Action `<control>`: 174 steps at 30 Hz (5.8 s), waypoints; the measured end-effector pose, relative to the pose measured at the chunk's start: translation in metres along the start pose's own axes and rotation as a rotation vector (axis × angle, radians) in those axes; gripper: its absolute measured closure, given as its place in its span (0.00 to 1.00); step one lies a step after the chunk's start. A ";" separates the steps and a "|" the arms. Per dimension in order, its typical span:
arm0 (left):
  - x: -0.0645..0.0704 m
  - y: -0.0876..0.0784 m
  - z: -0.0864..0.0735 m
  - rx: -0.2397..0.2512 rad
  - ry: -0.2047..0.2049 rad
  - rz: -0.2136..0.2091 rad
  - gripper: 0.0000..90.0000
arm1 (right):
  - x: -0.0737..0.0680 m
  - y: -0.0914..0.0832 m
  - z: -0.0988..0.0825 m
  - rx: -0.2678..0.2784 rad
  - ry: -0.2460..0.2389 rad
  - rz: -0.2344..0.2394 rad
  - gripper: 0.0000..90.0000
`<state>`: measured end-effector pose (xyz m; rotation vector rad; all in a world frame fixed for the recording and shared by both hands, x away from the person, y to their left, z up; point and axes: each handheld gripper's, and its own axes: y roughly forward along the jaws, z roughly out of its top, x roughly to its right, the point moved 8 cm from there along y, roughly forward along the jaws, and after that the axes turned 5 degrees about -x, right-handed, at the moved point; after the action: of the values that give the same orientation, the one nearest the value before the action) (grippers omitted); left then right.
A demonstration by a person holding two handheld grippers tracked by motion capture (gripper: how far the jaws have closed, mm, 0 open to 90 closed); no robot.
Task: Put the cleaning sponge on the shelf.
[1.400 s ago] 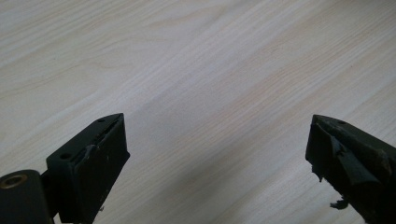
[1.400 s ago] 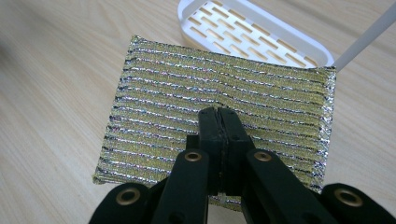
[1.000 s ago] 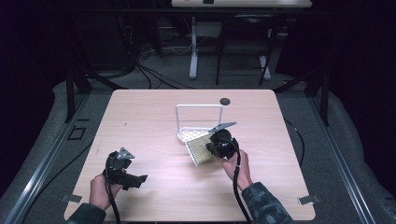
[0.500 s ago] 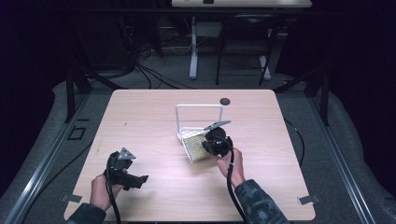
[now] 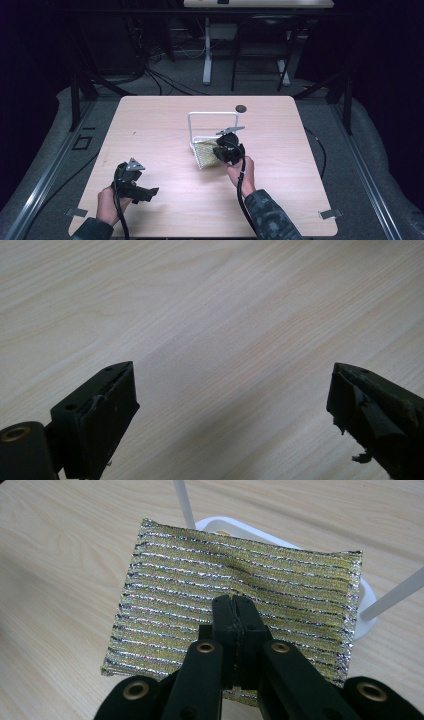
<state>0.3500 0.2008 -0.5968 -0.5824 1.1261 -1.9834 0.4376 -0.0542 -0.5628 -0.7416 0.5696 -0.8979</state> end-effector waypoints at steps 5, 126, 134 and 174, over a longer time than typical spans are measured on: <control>0.000 0.000 0.000 0.000 0.000 0.002 0.07 | 0.002 0.002 0.002 0.011 0.015 -0.005 1.00; 0.003 0.001 -0.001 -0.001 0.012 -0.019 0.05 | -0.007 -0.008 0.012 -0.006 0.051 0.040 0.35; 0.003 0.002 -0.001 -0.008 0.013 -0.024 0.05 | -0.004 -0.033 0.006 -0.009 0.010 0.036 0.17; 0.001 0.004 -0.001 -0.021 0.018 -0.023 0.05 | 0.107 -0.125 -0.138 -0.032 0.147 -0.073 0.12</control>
<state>0.3501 0.1987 -0.6006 -0.5918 1.1570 -2.0020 0.3335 -0.2419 -0.5661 -0.7329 0.6911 -1.0191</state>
